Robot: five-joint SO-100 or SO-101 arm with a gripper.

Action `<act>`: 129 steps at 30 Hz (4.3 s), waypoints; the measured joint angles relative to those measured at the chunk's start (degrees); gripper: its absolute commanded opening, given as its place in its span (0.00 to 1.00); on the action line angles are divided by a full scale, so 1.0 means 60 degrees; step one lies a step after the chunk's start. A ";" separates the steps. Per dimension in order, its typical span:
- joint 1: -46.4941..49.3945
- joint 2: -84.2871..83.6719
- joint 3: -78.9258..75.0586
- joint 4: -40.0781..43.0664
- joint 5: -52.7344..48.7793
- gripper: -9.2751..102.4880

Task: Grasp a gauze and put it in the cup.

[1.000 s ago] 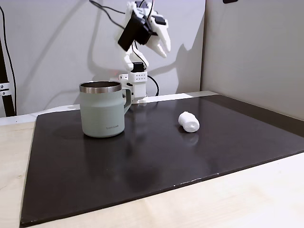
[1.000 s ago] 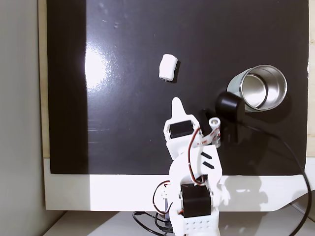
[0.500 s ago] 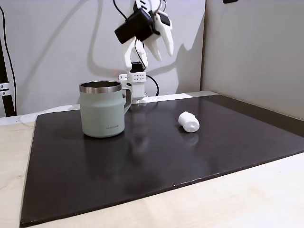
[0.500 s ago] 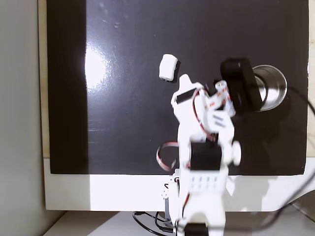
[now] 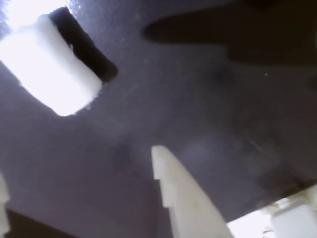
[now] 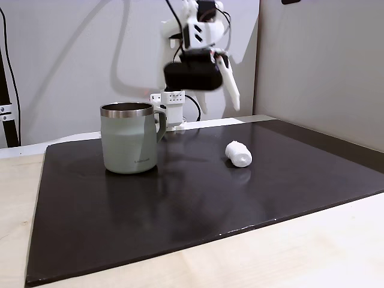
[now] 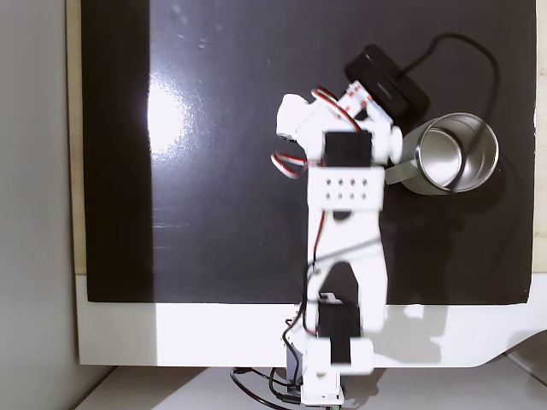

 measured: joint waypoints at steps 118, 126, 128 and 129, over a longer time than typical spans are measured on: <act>0.5830 0.0762 -0.1025 -0.0894 0.2651 0.08; 0.5845 0.0762 -0.0996 -0.0981 0.2651 0.09; 0.5845 0.0762 -0.0996 -0.0981 0.2651 0.17; 0.5845 0.0762 -0.0996 -0.0981 0.2651 0.23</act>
